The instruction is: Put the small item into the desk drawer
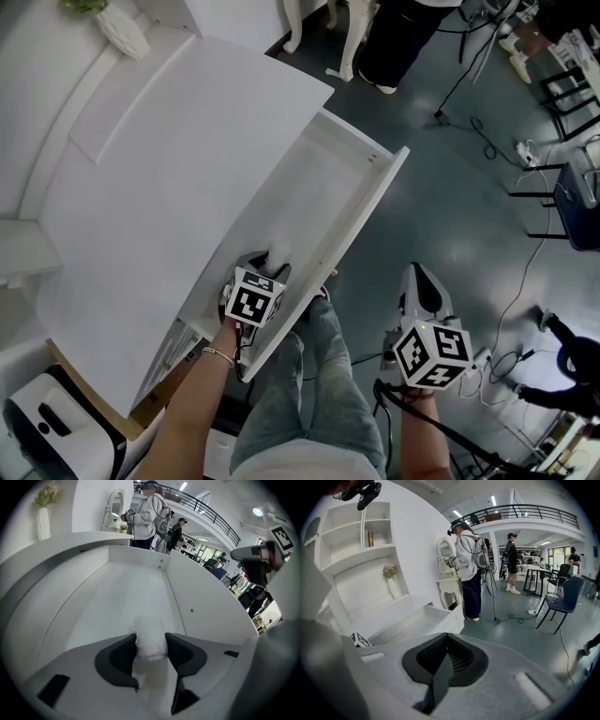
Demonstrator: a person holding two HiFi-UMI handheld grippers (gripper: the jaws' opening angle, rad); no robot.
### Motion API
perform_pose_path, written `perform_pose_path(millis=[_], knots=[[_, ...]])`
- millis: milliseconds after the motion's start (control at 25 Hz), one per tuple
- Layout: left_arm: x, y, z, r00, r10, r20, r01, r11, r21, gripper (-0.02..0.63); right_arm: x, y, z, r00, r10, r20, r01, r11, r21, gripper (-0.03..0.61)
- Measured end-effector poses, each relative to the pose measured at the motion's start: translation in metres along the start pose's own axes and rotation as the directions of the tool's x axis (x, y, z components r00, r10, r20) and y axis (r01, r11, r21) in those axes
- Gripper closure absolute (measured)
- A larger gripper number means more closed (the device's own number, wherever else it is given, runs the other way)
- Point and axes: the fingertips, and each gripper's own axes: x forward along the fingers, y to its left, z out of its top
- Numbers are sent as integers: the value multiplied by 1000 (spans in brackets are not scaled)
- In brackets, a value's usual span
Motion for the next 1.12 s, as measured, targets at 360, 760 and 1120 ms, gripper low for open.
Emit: perform_pose_path(millis=[360,760,1120], knots=[[-14,1,-10,999,-33,-22,32,999,-26,405,-2,13,3,1000,31,5,-31,999,-7,574],[-51,7,-6,999,-19,37,20,999,-27,405,-7,37,14,997,73,25,-72,997,-35,574],[-126,12,-5,981,56,186,-42,996,-78,405,-21,71,35,990,125,59,-119,988,-96,574]])
